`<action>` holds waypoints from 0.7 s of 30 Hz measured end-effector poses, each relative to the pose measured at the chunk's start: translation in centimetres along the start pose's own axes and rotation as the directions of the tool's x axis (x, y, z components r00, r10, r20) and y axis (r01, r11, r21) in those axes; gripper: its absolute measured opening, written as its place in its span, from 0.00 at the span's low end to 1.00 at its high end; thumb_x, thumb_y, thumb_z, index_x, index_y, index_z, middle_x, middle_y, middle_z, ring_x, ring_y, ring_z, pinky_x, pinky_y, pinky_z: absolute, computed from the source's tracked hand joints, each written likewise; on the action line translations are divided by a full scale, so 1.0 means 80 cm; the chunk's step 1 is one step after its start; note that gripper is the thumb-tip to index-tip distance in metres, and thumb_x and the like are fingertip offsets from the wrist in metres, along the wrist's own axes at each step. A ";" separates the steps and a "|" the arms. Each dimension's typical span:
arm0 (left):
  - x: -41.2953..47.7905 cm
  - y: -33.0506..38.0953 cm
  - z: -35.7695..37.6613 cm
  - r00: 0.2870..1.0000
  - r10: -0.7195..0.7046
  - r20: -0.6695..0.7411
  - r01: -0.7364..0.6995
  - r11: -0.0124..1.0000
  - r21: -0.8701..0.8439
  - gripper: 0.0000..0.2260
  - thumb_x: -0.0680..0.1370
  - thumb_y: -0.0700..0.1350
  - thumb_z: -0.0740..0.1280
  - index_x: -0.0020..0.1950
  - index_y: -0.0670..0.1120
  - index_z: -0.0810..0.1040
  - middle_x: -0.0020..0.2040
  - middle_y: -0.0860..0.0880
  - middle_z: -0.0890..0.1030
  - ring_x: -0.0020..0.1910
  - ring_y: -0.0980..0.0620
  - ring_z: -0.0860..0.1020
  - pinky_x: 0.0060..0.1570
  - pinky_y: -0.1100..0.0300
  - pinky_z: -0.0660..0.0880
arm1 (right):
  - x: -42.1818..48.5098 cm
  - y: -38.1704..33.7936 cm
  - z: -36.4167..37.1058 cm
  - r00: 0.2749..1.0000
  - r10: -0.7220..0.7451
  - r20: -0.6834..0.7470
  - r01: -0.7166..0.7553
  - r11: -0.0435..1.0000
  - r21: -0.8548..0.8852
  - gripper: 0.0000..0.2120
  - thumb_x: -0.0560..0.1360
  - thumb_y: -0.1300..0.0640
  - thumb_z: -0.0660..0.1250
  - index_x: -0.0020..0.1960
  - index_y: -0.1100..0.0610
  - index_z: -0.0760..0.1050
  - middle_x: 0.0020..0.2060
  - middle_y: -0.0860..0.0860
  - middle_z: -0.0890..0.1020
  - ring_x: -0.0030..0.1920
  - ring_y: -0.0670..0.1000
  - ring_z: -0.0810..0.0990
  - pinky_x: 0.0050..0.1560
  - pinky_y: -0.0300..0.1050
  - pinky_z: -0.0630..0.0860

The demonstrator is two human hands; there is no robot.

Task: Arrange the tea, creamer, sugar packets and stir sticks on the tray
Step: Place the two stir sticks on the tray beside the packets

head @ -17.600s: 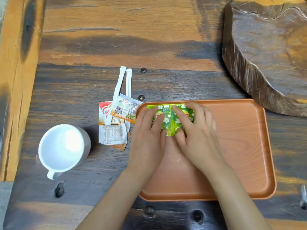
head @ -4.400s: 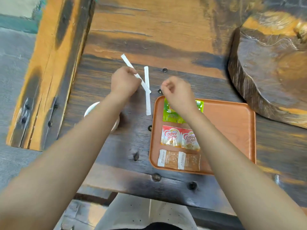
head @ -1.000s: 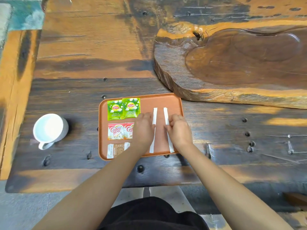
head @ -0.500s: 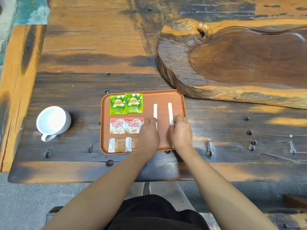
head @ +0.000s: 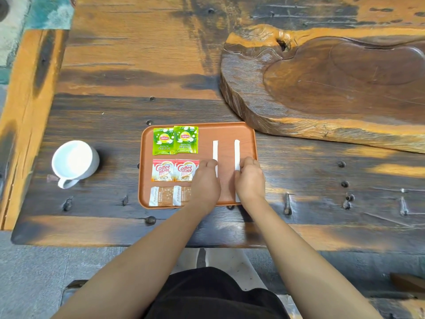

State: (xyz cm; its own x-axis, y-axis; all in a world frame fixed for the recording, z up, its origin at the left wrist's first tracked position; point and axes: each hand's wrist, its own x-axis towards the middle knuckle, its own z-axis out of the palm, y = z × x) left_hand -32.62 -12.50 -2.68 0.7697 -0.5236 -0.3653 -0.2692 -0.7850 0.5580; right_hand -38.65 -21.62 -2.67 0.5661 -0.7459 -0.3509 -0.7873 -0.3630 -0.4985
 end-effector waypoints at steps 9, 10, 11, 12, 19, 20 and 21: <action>0.005 -0.022 -0.041 0.993 0.005 -0.120 -0.009 1.000 -0.028 0.15 0.73 0.39 0.64 0.60 0.43 0.76 0.58 0.42 0.76 0.53 0.42 0.77 0.52 0.53 0.73 | 0.013 0.014 -0.029 0.995 -0.015 -0.099 0.027 0.992 0.120 0.06 0.74 0.62 0.64 0.50 0.61 0.75 0.51 0.58 0.79 0.50 0.59 0.77 0.50 0.48 0.72; 0.006 -0.033 -0.053 0.987 -0.007 -0.162 0.003 1.000 -0.025 0.15 0.74 0.39 0.64 0.60 0.43 0.76 0.57 0.42 0.77 0.52 0.42 0.77 0.52 0.53 0.72 | 0.017 0.019 -0.035 0.991 -0.009 -0.134 0.024 0.993 0.113 0.06 0.73 0.62 0.65 0.49 0.61 0.75 0.50 0.58 0.79 0.50 0.58 0.77 0.50 0.47 0.71; 0.007 -0.045 -0.065 0.979 -0.022 -0.203 0.018 1.000 -0.021 0.14 0.74 0.39 0.65 0.59 0.43 0.76 0.57 0.42 0.77 0.53 0.42 0.76 0.53 0.53 0.71 | 0.020 0.023 -0.041 0.988 0.001 -0.155 0.014 0.995 0.096 0.06 0.73 0.61 0.65 0.49 0.60 0.74 0.50 0.58 0.79 0.51 0.58 0.77 0.49 0.46 0.70; 0.007 -0.058 -0.077 0.969 -0.045 -0.244 0.042 0.999 -0.021 0.14 0.74 0.39 0.65 0.59 0.42 0.76 0.57 0.41 0.77 0.54 0.41 0.76 0.54 0.53 0.70 | 0.025 0.028 -0.046 0.988 0.016 -0.154 -0.004 0.997 0.078 0.07 0.73 0.60 0.65 0.50 0.60 0.74 0.50 0.58 0.79 0.52 0.58 0.76 0.50 0.46 0.70; 0.012 -0.131 -0.120 0.887 -0.355 -0.296 0.325 0.934 -0.147 0.15 0.76 0.39 0.60 0.61 0.37 0.73 0.58 0.34 0.76 0.61 0.38 0.70 0.61 0.51 0.65 | 0.038 0.036 -0.055 0.979 0.145 0.144 -0.162 0.980 0.117 0.11 0.74 0.58 0.67 0.55 0.60 0.75 0.41 0.52 0.80 0.43 0.51 0.76 0.41 0.41 0.68; 0.014 -0.134 -0.122 0.880 -0.404 -0.250 0.368 0.912 -0.181 0.15 0.76 0.39 0.59 0.61 0.37 0.73 0.58 0.34 0.77 0.60 0.37 0.71 0.59 0.50 0.67 | 0.038 0.035 -0.055 0.974 0.162 0.158 -0.184 0.973 0.136 0.11 0.74 0.59 0.67 0.55 0.59 0.75 0.39 0.50 0.79 0.41 0.50 0.75 0.40 0.41 0.67; 0.016 -0.138 -0.123 0.877 -0.433 -0.209 0.394 0.896 -0.204 0.15 0.76 0.39 0.58 0.61 0.38 0.74 0.57 0.35 0.78 0.59 0.37 0.73 0.58 0.50 0.70 | 0.038 0.035 -0.055 0.969 0.183 0.164 -0.209 0.965 0.156 0.10 0.73 0.61 0.67 0.54 0.59 0.75 0.37 0.50 0.78 0.41 0.49 0.75 0.39 0.41 0.67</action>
State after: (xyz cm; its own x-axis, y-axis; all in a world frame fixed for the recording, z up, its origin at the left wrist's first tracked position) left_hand -22.98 -1.29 -1.97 0.9123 -0.0501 -0.4065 0.1801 -0.8423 0.5080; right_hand -40.20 -27.32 -1.66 0.4447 -0.6977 -0.5616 -0.8400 -0.1073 -0.5319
